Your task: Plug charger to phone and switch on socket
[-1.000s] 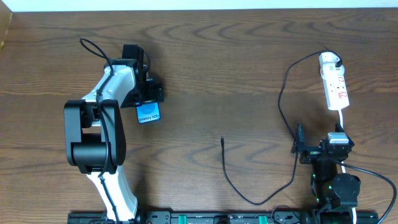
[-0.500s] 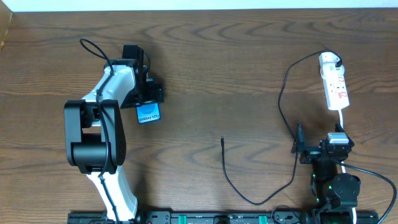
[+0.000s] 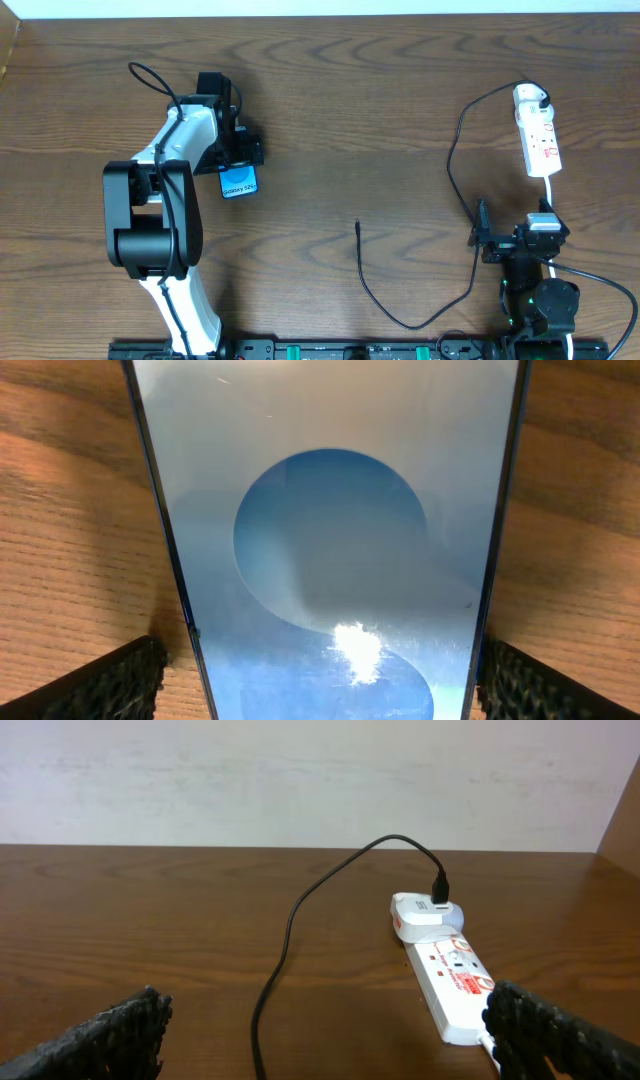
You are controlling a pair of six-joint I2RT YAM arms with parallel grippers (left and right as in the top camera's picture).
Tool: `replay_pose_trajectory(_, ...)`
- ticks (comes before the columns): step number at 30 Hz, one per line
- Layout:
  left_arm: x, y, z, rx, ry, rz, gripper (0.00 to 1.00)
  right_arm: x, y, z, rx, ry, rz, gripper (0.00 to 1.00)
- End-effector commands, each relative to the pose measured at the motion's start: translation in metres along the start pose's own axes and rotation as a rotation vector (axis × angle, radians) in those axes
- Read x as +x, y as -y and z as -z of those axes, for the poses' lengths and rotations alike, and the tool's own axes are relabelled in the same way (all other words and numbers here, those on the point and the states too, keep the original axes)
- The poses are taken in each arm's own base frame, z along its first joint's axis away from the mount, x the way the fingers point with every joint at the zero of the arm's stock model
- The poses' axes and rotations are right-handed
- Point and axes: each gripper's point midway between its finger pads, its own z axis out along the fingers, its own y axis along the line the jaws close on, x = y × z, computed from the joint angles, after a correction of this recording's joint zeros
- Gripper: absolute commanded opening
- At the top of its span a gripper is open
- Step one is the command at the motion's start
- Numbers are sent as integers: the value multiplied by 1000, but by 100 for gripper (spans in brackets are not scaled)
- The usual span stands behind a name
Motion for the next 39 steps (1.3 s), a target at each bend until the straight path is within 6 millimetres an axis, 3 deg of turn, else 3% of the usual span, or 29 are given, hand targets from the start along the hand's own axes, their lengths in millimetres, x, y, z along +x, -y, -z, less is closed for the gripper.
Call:
replay_pose_trajectory(1, 25, -2, -22, -8, -99, 8, 98, 0, 1, 0, 7, 3, -11, 99)
replay_pose_trajectory(16, 25, -2, -22, -8, -99, 8, 90, 0, 1, 0, 7, 3, -11, 99)
replay_pose_trajectory(24, 25, -2, -22, -7, -99, 8, 80, 0, 1, 0, 7, 3, -11, 99)
replay_pose_trajectory(39, 25, -2, -22, -7, -99, 8, 74, 0, 1, 0, 7, 3, -11, 99)
